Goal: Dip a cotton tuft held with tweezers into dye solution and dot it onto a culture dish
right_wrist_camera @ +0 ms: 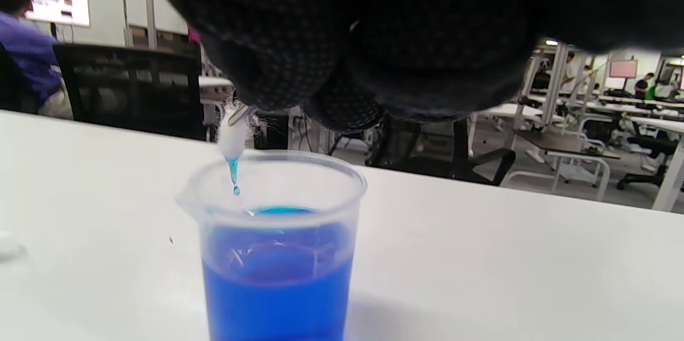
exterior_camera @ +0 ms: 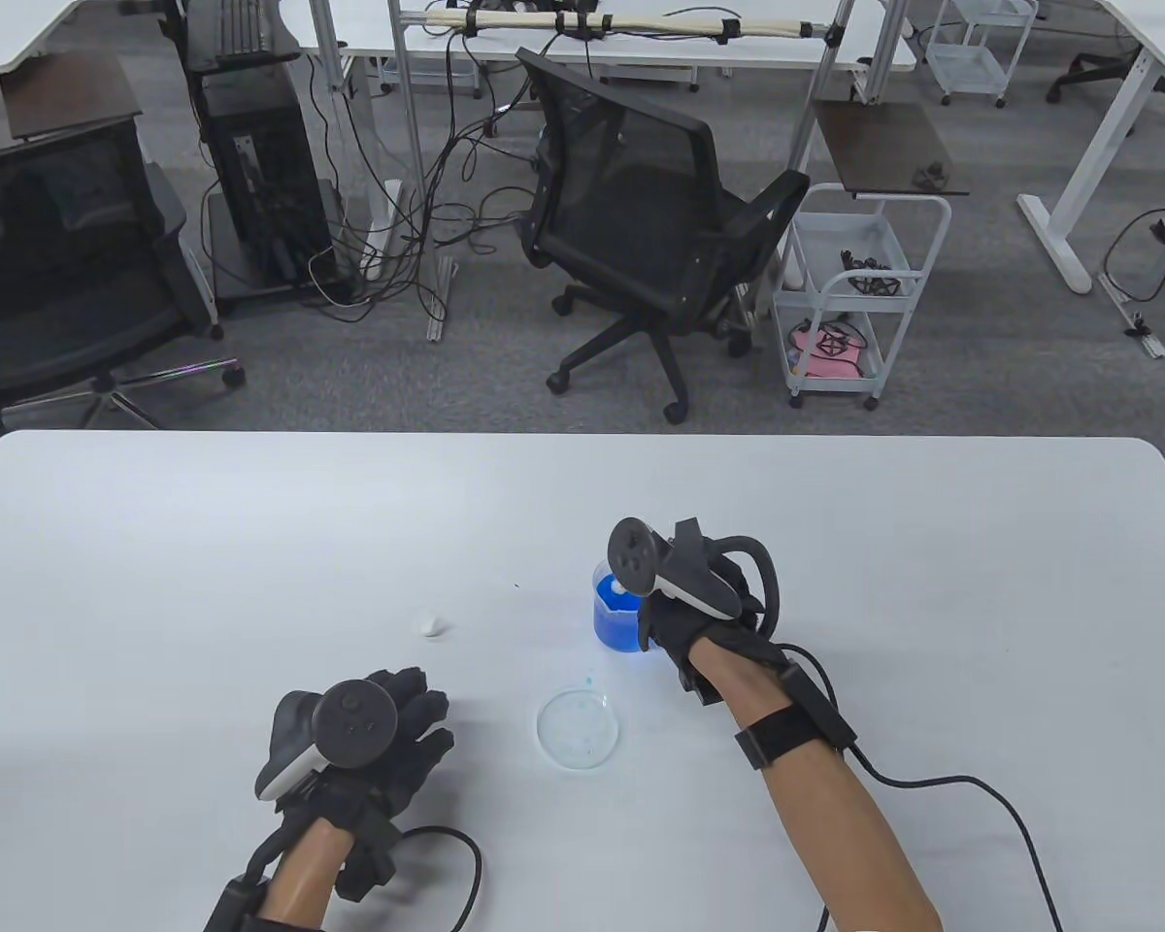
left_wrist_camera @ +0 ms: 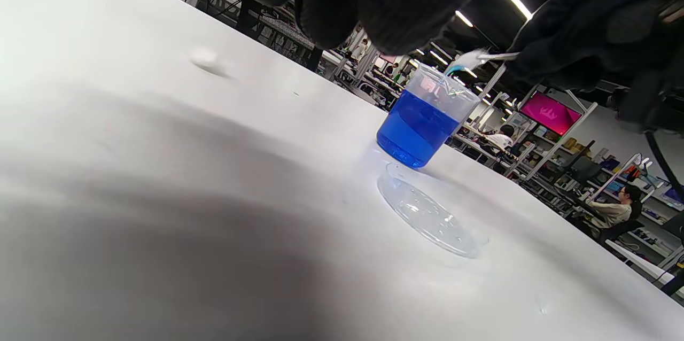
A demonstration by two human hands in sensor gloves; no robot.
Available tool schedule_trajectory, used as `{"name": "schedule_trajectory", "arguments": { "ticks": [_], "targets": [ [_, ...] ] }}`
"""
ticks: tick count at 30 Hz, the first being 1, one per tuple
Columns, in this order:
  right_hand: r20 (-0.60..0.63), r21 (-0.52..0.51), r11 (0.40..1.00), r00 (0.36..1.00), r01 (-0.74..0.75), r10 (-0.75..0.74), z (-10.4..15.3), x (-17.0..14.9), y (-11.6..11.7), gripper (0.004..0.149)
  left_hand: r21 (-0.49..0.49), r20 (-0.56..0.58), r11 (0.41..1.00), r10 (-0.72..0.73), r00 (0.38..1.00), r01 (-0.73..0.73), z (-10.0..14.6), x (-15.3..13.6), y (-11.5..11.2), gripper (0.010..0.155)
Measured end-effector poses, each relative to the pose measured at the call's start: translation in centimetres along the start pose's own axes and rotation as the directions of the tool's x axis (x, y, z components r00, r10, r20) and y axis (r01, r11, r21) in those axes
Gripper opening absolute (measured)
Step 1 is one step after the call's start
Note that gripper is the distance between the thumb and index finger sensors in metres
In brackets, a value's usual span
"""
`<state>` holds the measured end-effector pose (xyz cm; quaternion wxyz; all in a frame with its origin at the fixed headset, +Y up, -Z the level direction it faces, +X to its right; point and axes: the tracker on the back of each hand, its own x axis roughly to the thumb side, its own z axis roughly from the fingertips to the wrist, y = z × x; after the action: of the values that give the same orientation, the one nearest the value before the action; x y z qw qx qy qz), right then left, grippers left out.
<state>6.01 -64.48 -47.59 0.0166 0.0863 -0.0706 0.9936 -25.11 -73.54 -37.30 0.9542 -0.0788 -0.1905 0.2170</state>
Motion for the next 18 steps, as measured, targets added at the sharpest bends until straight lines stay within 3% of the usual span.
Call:
{"name": "schedule_trajectory", "arguments": {
  "ticks": [4, 7, 12, 18],
  "targets": [
    [0.036, -0.070, 0.995, 0.997, 0.074, -0.071, 2.9, 0.0, -1.9, 0.040, -0.007, -0.003, 1.000, 0.000, 1.000, 0.000, 0.0, 0.1, -0.1, 0.052],
    [0.073, -0.078, 0.988, 0.990, 0.130, -0.124, 5.3, 0.4, -1.3, 0.040, -0.013, -0.007, 1.000, -0.001, 1.000, 0.001, -0.1, 0.1, -0.1, 0.052],
    [0.116, -0.017, 0.986, 0.980, 0.165, -0.162, 8.6, 1.9, 3.7, 0.040, -0.024, -0.009, 1.000, -0.006, 1.000, 0.006, -0.2, 0.2, -0.3, 0.052],
    [0.125, 0.034, 0.992, 0.985, 0.119, -0.122, 9.7, 2.9, 8.9, 0.040, -0.047, 0.000, 0.999, 0.009, 1.000, -0.009, -1.1, 0.4, -0.6, 0.053]
  ]
}}
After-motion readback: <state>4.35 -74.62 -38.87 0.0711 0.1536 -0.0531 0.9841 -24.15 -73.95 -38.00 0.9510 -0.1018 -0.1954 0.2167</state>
